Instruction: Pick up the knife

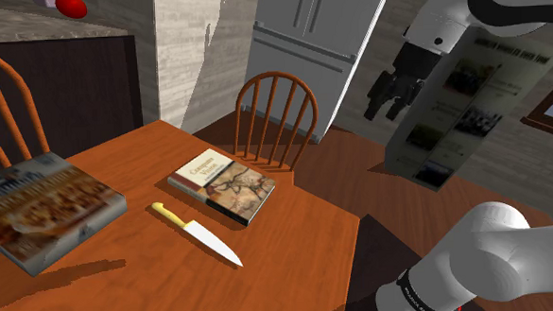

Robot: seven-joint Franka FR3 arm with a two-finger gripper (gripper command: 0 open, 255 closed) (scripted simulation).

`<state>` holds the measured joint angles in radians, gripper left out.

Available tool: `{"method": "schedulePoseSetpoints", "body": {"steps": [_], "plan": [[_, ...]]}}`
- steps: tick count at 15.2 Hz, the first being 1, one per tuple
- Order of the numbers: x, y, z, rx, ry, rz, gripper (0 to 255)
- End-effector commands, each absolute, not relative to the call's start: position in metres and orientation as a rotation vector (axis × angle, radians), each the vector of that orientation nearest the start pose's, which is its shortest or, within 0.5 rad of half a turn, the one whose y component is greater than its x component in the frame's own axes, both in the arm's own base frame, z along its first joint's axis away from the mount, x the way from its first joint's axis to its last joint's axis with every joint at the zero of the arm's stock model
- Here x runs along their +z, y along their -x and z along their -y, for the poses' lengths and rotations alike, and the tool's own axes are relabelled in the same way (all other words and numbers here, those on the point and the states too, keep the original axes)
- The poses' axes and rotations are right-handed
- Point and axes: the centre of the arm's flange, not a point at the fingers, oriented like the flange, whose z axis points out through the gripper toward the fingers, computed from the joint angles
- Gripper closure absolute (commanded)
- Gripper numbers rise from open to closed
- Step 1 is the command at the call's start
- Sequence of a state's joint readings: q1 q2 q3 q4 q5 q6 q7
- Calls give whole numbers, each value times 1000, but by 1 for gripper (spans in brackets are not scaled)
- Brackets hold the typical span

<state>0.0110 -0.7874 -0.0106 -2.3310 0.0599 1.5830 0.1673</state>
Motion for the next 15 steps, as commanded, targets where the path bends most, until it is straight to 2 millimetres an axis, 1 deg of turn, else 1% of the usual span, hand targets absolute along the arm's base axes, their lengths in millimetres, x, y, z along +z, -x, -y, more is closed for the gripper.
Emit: {"method": "schedulePoseSetpoints", "body": {"steps": [1, 15], "plan": [[604, -308, -5, -51, 3060, -251, 0], [460, -352, -98, -283, 3009, -14, 0]]}}
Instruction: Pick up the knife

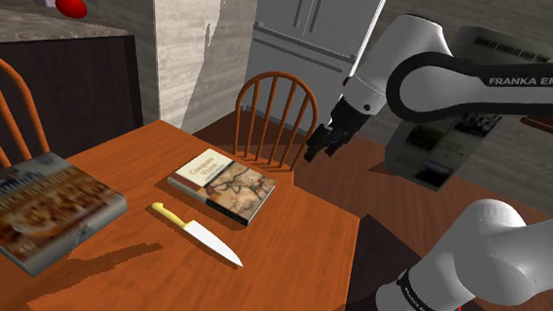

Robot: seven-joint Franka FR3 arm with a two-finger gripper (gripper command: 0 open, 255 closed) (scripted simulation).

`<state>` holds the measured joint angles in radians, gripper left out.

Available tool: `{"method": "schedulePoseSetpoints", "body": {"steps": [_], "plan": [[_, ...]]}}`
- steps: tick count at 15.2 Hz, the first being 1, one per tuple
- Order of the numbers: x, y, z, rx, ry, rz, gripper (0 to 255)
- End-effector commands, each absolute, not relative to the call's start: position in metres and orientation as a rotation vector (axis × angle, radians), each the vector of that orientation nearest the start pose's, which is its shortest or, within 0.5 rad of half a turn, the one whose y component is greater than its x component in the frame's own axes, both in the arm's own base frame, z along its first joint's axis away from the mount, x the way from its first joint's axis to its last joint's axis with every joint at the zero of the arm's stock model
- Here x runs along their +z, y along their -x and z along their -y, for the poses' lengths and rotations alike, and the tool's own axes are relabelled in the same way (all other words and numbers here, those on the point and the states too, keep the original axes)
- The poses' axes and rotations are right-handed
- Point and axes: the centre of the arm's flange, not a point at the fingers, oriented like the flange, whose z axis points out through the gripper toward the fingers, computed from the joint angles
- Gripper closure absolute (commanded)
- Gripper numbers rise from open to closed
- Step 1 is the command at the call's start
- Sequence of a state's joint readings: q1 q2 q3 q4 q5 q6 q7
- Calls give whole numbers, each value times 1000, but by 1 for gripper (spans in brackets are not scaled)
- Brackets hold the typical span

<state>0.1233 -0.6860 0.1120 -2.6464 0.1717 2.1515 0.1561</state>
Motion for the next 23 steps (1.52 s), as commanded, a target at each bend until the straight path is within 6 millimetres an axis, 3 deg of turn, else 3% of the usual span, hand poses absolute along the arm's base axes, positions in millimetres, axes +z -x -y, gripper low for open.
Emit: {"method": "schedulePoseSetpoints", "body": {"steps": [1, 23], "plan": [[450, -355, -105, -299, 3004, 3, 0], [248, -438, -275, -640, 2853, 360, 0]]}}
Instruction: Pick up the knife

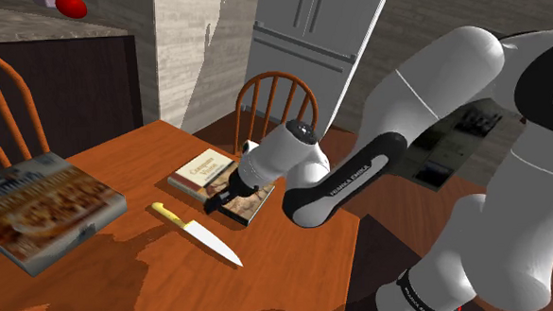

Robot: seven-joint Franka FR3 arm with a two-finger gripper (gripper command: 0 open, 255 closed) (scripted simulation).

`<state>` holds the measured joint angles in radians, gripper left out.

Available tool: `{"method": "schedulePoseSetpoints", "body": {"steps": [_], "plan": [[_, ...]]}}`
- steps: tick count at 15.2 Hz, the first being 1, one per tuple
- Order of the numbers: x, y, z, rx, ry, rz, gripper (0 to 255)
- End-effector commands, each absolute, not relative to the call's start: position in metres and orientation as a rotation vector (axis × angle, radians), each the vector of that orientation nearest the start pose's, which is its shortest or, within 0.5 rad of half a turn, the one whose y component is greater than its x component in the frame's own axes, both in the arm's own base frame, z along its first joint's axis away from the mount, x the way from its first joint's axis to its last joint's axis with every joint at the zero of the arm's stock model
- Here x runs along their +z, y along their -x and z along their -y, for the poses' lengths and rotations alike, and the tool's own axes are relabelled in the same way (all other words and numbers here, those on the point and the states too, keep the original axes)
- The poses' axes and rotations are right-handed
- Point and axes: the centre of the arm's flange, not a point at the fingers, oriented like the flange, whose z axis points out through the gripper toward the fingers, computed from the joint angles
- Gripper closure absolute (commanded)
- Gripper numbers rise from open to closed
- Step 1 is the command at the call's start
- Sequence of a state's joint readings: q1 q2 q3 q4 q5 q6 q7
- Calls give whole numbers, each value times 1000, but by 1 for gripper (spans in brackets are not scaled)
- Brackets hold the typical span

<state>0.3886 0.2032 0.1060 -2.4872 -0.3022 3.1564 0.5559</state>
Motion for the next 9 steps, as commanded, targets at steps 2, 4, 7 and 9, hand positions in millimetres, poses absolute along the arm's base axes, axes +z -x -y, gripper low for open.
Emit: {"method": "schedulePoseSetpoints", "body": {"steps": [2, 4, 7, 9], "plan": [[232, -446, -292, -670, 2836, 392, 0], [215, -454, -309, -699, 2818, 423, 0], [199, -460, -320, -719, 2805, 444, 0], [188, -460, -320, -719, 2805, 444, 0]]}}
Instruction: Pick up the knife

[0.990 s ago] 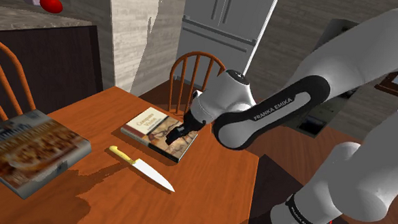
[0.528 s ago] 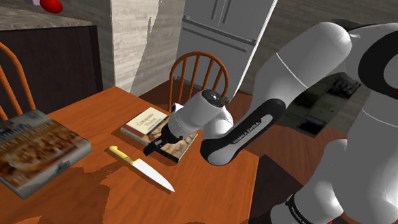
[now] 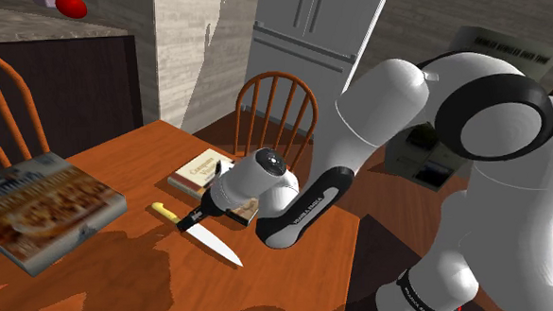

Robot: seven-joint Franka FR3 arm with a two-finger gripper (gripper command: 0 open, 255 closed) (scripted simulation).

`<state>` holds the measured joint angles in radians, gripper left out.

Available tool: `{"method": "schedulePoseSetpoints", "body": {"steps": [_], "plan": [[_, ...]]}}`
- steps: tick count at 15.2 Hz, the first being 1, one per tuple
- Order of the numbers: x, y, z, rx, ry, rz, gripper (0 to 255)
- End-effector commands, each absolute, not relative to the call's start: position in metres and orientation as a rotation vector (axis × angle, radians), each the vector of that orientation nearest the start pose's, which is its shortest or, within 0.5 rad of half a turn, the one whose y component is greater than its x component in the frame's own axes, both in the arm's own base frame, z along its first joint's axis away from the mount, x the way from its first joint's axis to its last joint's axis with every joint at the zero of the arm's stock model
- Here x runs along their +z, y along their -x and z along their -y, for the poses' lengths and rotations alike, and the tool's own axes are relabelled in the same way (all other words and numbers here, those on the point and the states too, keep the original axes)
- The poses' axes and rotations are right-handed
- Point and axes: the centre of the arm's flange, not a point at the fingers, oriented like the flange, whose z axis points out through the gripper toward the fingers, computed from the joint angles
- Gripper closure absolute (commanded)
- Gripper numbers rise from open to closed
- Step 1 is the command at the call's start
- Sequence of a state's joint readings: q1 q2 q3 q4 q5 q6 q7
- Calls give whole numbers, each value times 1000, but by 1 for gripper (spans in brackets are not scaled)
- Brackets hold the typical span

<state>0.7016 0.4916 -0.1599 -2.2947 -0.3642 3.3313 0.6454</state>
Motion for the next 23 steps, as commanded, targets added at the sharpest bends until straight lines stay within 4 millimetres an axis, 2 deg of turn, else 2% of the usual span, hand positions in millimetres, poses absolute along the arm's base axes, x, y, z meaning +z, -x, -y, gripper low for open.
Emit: {"method": "schedulePoseSetpoints", "body": {"steps": [1, 4, 6, 7, 13, 16, 23], "plan": [[183, -460, -320, -719, 2805, 444, 0], [164, -460, -320, -719, 2805, 444, 0], [164, -460, -320, -719, 2805, 444, 0], [163, -460, -320, -719, 2805, 444, 255], [163, -455, -319, -719, 2806, 444, 255], [164, -460, -320, -719, 2805, 444, 255], [201, -460, -320, -719, 2805, 444, 255]]}}
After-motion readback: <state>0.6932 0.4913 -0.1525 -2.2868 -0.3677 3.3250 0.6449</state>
